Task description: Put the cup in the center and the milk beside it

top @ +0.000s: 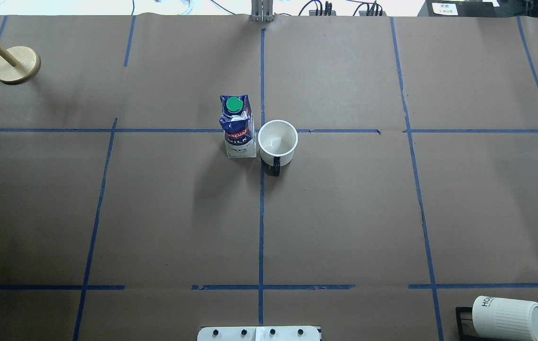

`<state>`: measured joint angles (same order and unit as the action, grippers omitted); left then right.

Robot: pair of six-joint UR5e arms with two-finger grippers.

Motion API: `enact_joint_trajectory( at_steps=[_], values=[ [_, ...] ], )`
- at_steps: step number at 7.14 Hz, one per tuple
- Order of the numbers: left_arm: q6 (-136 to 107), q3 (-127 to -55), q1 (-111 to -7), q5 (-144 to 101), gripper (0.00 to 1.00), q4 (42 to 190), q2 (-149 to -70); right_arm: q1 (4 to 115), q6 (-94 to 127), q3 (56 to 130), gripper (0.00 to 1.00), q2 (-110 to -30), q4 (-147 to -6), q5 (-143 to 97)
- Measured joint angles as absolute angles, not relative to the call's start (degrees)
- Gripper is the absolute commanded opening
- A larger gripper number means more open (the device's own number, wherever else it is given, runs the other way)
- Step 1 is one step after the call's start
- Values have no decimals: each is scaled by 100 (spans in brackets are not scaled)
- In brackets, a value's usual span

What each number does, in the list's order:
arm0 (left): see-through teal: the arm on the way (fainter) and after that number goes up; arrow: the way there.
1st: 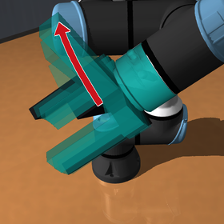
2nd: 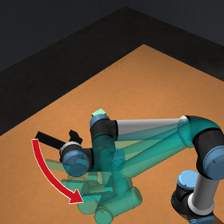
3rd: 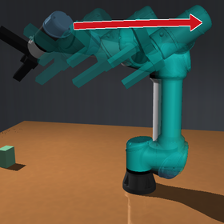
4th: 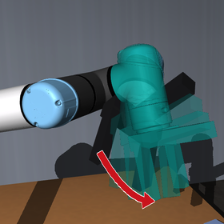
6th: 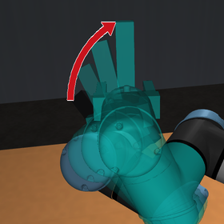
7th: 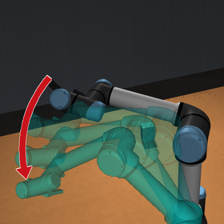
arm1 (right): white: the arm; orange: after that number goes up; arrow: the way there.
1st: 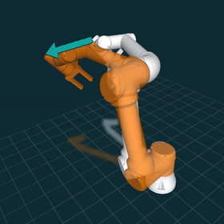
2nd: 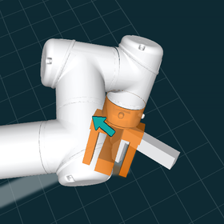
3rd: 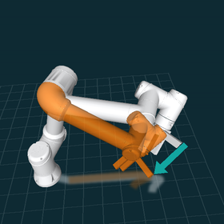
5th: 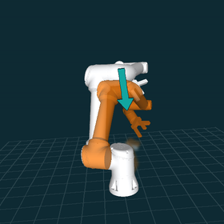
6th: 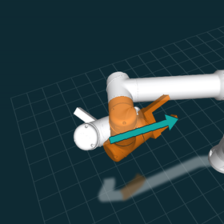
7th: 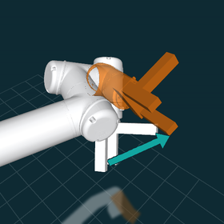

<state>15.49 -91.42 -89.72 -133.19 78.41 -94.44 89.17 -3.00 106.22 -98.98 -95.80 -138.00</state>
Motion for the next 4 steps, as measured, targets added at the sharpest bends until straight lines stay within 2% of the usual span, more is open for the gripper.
enact_joint_trajectory(
  at_steps=[4],
  values=[
    [1499, -9053, -9020, -13610, 100, 8309, -9037, 8921, -299, 10612, 100, -9889, -9580, -13819]
  ],
)
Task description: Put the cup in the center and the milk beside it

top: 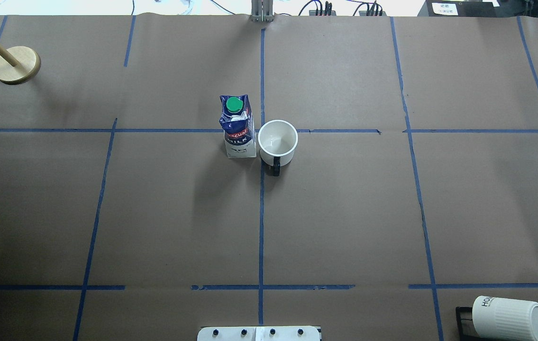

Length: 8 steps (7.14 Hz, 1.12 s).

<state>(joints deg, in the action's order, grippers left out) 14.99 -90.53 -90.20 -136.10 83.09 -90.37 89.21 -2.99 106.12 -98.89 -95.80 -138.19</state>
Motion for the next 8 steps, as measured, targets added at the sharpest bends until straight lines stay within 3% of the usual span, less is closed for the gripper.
enact_joint_trajectory(
  at_steps=[8],
  values=[
    [1099, -9000, -9202, -13544, 100, 8323, -9010, 8969, -295, 10509, 100, -9891, -9580, -13776]
  ],
)
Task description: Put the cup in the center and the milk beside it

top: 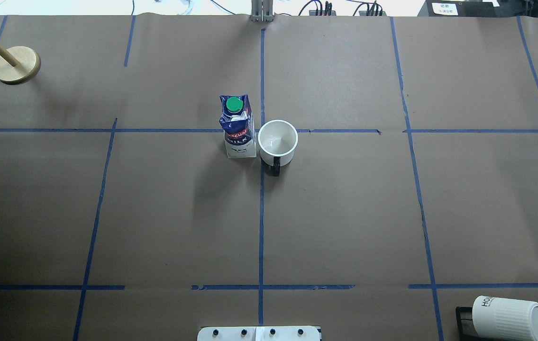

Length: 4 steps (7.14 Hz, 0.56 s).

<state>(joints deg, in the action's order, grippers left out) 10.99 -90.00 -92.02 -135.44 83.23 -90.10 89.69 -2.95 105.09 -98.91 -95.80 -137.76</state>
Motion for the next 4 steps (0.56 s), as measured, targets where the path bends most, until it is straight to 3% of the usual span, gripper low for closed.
enact_joint_trajectory(
  at_steps=[4],
  values=[
    [1099, -8978, -9202, -13544, 100, 8323, -9025, 9020, -327, 10201, 100, -9890, -9508, -13770]
  ],
)
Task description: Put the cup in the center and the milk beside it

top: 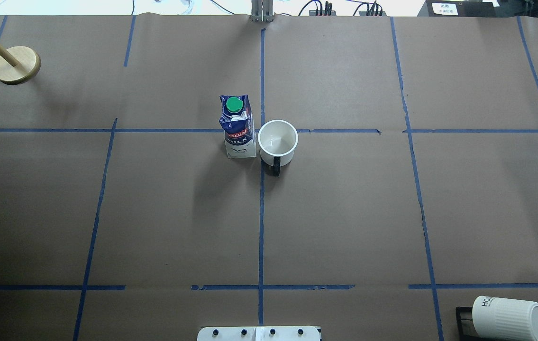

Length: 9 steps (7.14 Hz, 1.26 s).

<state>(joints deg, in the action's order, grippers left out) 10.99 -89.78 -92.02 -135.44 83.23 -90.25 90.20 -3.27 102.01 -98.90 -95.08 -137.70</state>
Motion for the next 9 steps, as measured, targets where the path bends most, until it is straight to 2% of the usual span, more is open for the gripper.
enact_joint_trajectory(
  at_steps=[3, 9],
  values=[
    [1099, -8982, -9202, -13544, 100, 8323, -9033, 9083, -280, 9853, 100, -9866, -9018, -13772],
    [1099, -8977, -9202, -13544, 100, 8323, -9035, 9158, -264, 9844, 100, -9809, -8956, -13781]
  ],
)
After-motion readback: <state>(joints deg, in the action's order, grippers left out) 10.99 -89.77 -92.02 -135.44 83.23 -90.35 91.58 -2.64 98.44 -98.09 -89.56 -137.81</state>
